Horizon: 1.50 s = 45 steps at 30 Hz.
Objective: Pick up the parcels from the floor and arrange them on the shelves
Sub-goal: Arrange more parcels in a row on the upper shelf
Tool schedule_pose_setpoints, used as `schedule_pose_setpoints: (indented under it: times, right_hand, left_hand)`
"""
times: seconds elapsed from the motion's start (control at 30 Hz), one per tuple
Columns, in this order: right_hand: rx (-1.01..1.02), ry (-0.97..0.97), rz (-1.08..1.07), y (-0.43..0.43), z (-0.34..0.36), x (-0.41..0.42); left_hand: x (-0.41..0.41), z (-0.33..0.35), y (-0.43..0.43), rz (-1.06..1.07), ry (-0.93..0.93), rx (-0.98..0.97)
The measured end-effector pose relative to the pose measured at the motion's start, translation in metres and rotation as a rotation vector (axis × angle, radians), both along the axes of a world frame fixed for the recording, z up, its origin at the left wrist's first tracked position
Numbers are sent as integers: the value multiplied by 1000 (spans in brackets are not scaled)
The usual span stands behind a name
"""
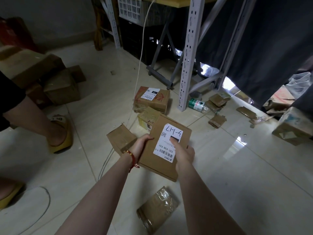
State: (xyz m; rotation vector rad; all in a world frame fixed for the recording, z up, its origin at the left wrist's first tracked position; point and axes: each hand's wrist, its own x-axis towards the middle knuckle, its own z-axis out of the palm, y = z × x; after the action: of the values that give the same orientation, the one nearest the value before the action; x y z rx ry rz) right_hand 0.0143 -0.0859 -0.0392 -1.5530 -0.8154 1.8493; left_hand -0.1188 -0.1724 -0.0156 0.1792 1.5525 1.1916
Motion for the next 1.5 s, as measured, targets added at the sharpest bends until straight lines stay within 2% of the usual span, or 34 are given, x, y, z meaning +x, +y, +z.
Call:
schedule_pose_setpoints:
  times: [0.1,0.2,0.33,0.47,0.63,0.77,1.1,1.5]
  right_hand:
    - [29,35,-87,7,17,1]
    - [78,65,-120,19,44,2]
    - [231,53,-94,36,109,7]
    - [292,8,-127,50,197,11]
    - [256,-34,-154,50,313,15]
    - [165,77,-196,49,412,28]
    - [265,184,-188,37,667,79]
    - [467,161,-309,41,868,125]
  left_hand:
    - [2,24,21,-131,220,-36]
    - [1,56,35,-126,304,12]
    - [0,120,52,-47,270,132]
    - [10,209,69,20,300,177]
    - [14,342,88,59,330,255]
    - [25,450,99,103,250,305]
    - [66,685,110,21,202,431]
    - [88,883,132,-219,184,522]
